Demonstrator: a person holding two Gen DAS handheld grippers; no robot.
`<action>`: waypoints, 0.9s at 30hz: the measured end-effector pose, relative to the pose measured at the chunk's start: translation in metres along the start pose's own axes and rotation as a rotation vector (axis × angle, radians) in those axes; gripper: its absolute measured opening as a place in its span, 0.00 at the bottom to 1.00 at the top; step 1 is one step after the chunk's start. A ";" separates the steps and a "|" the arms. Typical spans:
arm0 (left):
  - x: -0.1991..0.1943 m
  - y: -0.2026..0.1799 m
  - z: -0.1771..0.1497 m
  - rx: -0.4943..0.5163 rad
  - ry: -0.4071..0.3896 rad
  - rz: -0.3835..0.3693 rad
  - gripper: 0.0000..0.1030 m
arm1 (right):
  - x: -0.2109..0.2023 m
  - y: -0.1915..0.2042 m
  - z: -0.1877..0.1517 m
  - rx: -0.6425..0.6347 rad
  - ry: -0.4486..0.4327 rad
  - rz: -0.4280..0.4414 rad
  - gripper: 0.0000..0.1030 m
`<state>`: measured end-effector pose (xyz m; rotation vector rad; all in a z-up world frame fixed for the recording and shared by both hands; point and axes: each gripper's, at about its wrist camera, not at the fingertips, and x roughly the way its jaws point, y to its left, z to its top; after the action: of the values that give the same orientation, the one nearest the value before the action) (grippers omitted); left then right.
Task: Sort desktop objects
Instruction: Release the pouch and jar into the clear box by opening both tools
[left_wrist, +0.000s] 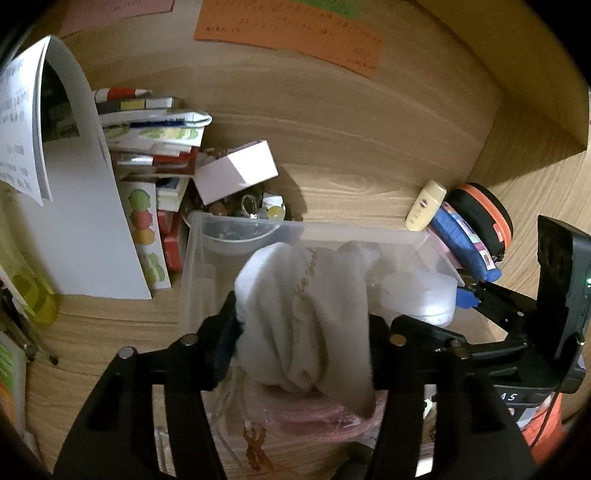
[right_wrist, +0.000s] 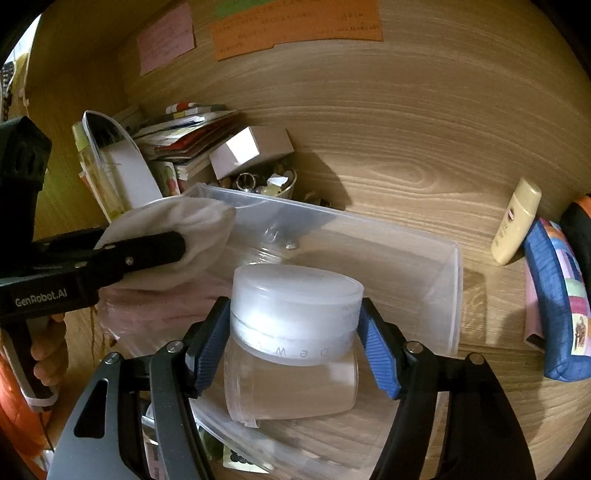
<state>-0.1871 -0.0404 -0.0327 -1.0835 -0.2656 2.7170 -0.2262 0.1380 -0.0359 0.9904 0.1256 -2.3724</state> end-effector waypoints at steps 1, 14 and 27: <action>0.001 0.001 -0.001 -0.004 0.005 0.001 0.60 | 0.001 0.000 0.000 0.002 0.000 0.000 0.63; 0.006 -0.001 -0.002 0.018 0.015 0.022 0.67 | 0.007 0.015 -0.005 -0.076 0.009 -0.026 0.68; -0.023 -0.016 -0.002 0.086 -0.138 0.079 0.93 | -0.010 0.014 -0.006 -0.064 -0.116 -0.009 0.68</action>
<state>-0.1680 -0.0307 -0.0152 -0.9043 -0.1272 2.8487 -0.2095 0.1329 -0.0313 0.8215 0.1614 -2.4124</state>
